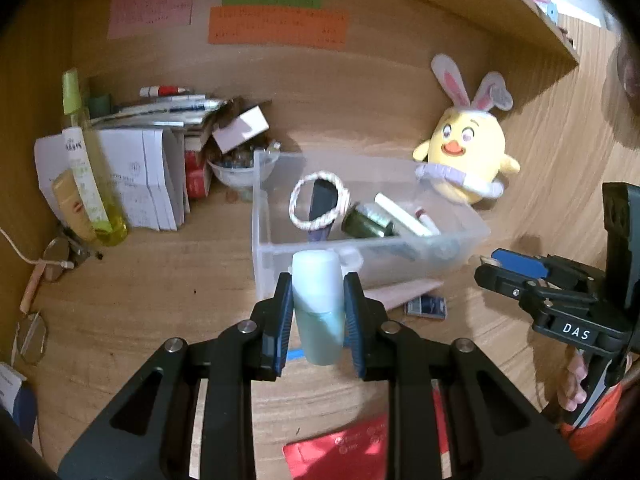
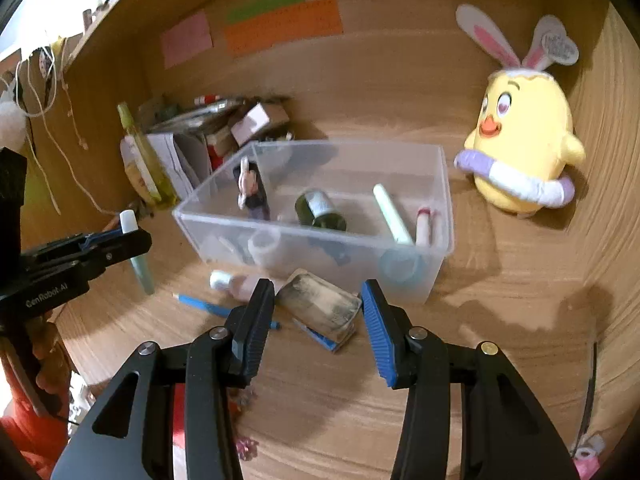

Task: Organize objects
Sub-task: 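Lower the stone into the bin with the right tool while the left tool drops the teal eraser in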

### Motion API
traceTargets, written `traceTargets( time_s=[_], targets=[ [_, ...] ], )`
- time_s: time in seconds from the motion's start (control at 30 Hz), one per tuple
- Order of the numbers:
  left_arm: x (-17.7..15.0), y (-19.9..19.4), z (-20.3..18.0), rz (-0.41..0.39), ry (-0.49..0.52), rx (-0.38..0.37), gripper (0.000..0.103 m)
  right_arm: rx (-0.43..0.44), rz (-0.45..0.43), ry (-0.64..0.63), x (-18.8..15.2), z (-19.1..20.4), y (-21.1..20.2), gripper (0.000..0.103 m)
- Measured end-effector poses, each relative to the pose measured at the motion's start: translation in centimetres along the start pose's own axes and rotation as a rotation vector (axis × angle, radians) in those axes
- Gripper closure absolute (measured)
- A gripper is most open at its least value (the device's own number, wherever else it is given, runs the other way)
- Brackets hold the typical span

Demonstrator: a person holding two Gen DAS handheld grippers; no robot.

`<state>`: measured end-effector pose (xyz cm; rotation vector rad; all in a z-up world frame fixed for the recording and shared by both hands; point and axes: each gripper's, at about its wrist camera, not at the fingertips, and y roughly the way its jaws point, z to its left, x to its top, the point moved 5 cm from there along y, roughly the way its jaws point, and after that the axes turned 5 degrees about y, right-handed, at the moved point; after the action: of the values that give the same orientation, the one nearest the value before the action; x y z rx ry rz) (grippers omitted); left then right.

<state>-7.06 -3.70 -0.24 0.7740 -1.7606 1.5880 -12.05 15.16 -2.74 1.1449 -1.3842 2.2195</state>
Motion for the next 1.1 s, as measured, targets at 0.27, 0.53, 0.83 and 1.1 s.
traceTargets(
  time_s=[0.27,0.53,0.83,1.1],
  targets=[
    [2.4,-0.2,0.4,-0.047,-0.004,0.009,0.078,-0.017,-0.062,-0.007,2.7,-0.1,-0.4,0.061],
    [4.3,0.6,1.0,-0.058,-0.008,0.017,0.078,-0.026,-0.098,-0.023,5.1,0.0,-0.2,0.061],
    [6.2,1.9,1.4,-0.072,-0.015,0.025,0.078,-0.045,-0.108,-0.052,6.6,0.4,0.6,0.061],
    [6.9,4.3,2.1,-0.035,-0.031,0.022,0.078,-0.075,-0.094,-0.058,7.5,0.0,2.1,0.061]
  ],
)
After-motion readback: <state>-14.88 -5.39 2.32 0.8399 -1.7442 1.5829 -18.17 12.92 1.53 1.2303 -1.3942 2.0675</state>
